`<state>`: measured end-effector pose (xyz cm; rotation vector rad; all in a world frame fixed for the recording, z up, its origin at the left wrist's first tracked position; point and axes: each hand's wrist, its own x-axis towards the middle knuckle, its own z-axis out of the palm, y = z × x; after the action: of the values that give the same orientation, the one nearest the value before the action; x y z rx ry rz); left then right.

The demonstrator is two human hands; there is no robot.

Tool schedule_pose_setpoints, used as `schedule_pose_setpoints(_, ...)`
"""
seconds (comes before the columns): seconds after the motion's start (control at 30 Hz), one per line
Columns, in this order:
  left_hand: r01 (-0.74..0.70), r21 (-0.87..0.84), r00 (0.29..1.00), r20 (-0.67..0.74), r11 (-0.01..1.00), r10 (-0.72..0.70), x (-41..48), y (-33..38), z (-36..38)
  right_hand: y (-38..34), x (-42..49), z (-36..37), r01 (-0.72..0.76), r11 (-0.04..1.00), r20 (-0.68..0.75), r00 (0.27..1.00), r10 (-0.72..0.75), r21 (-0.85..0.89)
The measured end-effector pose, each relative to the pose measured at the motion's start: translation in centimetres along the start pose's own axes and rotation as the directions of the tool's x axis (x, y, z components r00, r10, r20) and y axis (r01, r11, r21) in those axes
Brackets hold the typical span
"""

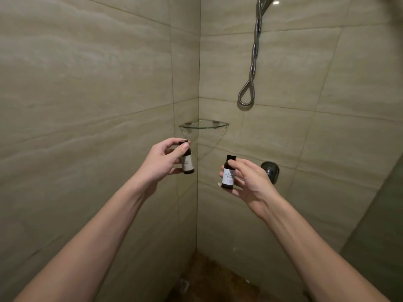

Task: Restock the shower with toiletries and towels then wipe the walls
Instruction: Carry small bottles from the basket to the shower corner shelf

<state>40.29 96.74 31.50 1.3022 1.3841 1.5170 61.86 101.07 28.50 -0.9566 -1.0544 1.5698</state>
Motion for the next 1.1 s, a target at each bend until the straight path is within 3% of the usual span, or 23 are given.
schedule_pose_setpoints(0.4, -0.037, 0.039, 0.996, -0.085, 0.999, 0.041, 20.9, -5.2, 0.0, -1.8, 21.8, 0.9, 0.071, 0.993, 0.028, 0.997, -0.069, -0.099)
schedule_pose_setpoints(0.9, -0.095, 0.129, 0.994, 0.058, 0.987, 0.088, 43.2, -10.7, 1.4, -1.7, 42.5, 4.6, 0.213, 0.956, -0.178, 0.952, -0.250, -0.202)
schedule_pose_setpoints(1.1, -0.127, 0.200, 0.989, 0.094, 0.971, 0.110, 48.7, -12.7, 3.4, -2.3, 47.9, 5.1, 0.266, 0.931, -0.183, 0.931, -0.315, -0.251)
